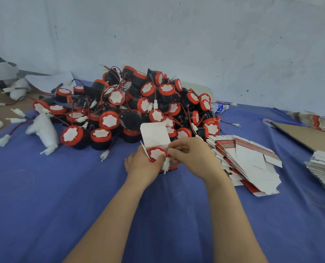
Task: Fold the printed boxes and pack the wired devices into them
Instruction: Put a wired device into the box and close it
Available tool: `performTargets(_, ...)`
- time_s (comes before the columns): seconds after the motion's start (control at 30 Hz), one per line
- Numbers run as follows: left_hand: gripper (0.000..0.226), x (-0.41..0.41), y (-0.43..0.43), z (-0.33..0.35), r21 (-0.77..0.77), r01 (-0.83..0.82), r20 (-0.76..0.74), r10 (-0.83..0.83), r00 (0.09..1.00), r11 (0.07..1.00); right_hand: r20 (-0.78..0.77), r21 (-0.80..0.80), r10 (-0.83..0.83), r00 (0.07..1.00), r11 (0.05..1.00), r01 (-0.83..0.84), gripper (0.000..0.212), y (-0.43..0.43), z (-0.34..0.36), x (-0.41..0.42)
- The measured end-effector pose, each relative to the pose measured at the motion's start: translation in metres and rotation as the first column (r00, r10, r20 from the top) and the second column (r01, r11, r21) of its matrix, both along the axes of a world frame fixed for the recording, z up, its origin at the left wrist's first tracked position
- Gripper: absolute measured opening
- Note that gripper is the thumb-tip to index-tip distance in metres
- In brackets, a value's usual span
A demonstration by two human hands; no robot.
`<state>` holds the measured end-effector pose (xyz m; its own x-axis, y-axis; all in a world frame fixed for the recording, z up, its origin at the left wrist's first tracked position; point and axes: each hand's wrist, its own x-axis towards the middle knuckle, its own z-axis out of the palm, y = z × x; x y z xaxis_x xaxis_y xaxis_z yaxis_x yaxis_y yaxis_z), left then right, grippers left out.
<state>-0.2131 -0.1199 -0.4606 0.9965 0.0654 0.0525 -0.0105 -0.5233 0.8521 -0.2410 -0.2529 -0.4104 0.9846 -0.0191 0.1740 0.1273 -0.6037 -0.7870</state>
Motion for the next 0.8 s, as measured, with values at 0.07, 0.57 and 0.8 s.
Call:
performTargets(0.07, 0.042, -0.001, 0.000, 0.000, -0.001, 0.001, 0.002, -0.001, 1.000, 1.000, -0.005, 0.002, 0.026, 1.000, 1.000, -0.026, 0.023, -0.003, -0.002, 0.001)
performTargets(0.57, 0.049, 0.000, -0.001, -0.001, 0.010, 0.007, 0.009, -0.008, 1.000, 1.000, 0.118, 0.305, -0.171, 0.978, 0.944, 0.128, 0.015, -0.002, -0.008, 0.007)
performTargets(0.8, 0.046, -0.001, -0.001, -0.003, 0.022, 0.006, 0.032, -0.006, 0.999, 1.000, -0.066, 0.832, -0.173, 0.983, 0.534, 0.150, 0.054, 0.001, -0.012, 0.012)
